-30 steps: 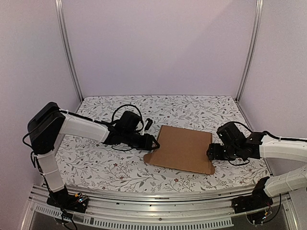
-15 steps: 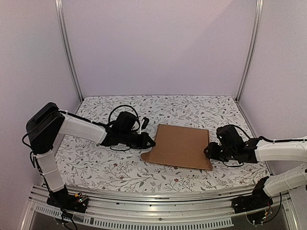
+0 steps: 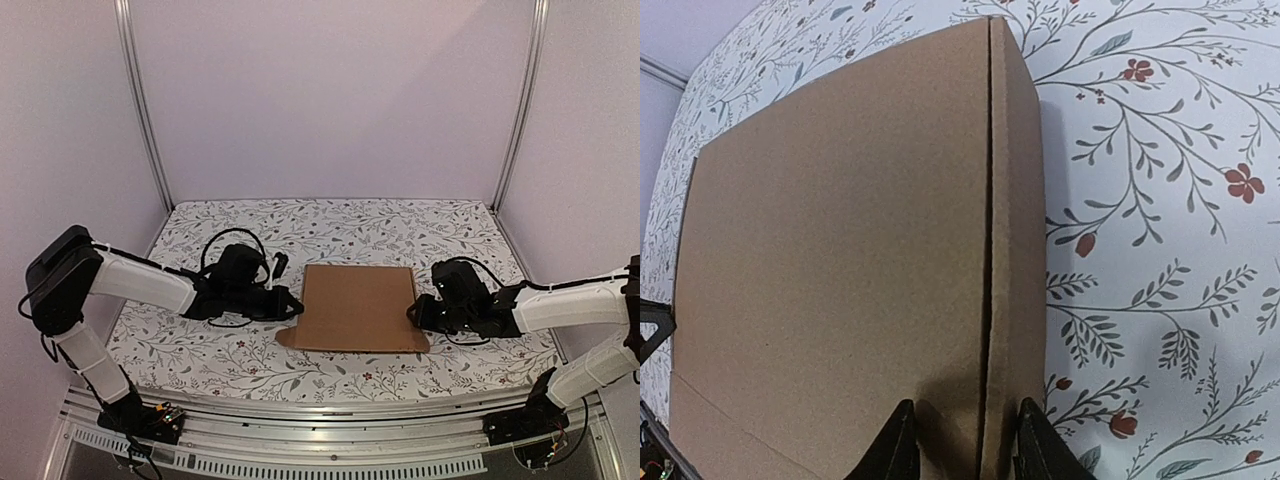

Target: Fold the paper box

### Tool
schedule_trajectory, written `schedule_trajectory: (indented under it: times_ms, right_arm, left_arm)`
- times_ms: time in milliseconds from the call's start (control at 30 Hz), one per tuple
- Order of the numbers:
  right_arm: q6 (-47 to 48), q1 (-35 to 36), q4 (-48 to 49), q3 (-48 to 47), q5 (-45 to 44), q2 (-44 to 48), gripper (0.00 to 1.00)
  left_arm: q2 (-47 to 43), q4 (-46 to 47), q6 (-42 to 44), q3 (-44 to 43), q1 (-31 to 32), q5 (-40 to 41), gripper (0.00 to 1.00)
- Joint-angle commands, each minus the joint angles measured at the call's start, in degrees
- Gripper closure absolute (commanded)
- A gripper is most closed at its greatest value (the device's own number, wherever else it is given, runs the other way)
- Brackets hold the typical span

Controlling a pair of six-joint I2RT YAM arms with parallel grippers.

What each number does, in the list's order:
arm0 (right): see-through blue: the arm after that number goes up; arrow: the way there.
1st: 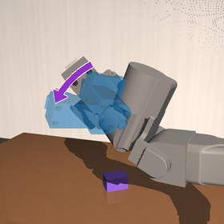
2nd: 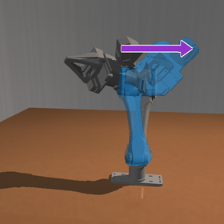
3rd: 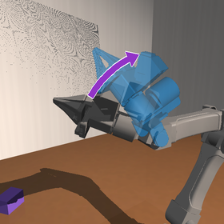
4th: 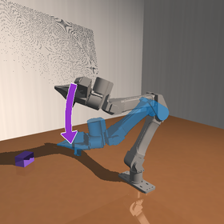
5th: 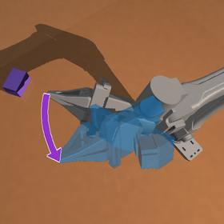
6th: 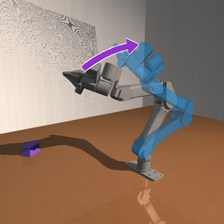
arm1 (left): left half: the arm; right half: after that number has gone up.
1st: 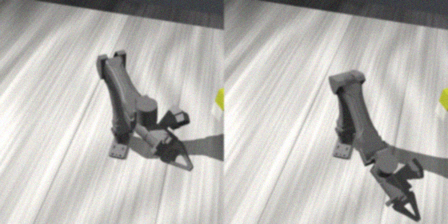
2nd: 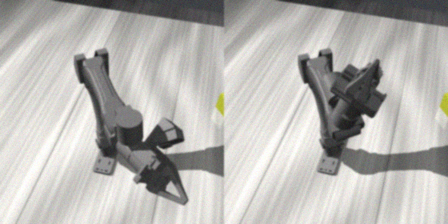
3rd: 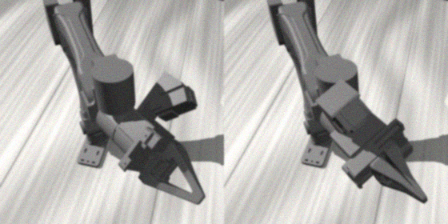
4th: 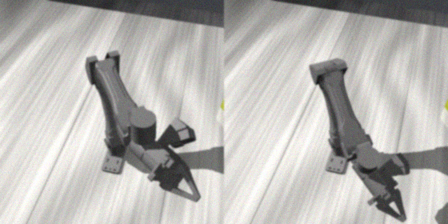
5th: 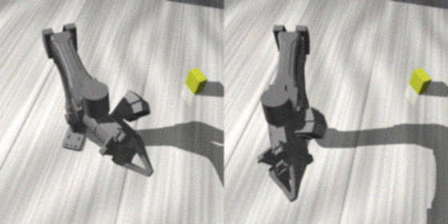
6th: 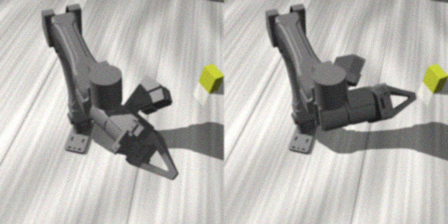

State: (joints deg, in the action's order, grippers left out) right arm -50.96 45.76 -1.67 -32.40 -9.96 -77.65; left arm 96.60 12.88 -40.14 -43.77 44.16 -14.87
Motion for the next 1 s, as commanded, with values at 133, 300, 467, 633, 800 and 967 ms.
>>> schedule_trajectory:
  times_ms: [133, 300, 467, 633, 800, 967]
  right_arm:
    - [1.98, 4.35, -10.01, -1.98, 5.77, -2.82, 0.68]
    - [5.47, 4.22, -17.15, -5.74, -1.89, -0.41, 0.47]
    - [9.31, 0.77, -19.34, -9.26, -1.79, 0.34, 0.38]
    - [11.73, -1.56, -17.85, -12.56, 0.32, -0.28, 0.37]
    - [12.18, -2.15, -14.72, -16.09, 3.59, -4.69, 0.38]
    - [11.53, -2.90, -11.19, -17.17, 6.01, -9.86, 0.45]
  left_arm:
    - [-8.67, -10.69, 1.20, 6.23, 0.93, 1.81, 0.85]
    - [-12.86, -15.64, 2.76, 5.60, 0.84, 4.93, 0.68]
    - [-16.08, -18.99, 4.02, 3.16, 0.75, 6.89, 0.52]
    - [-18.89, -19.71, 5.19, 2.46, 0.29, 8.72, 0.39]
    - [-18.81, -17.65, 5.04, 3.28, -1.27, 7.23, 0.29]
    - [-17.68, -15.65, 4.45, 4.25, -2.19, 4.41, 0.23]
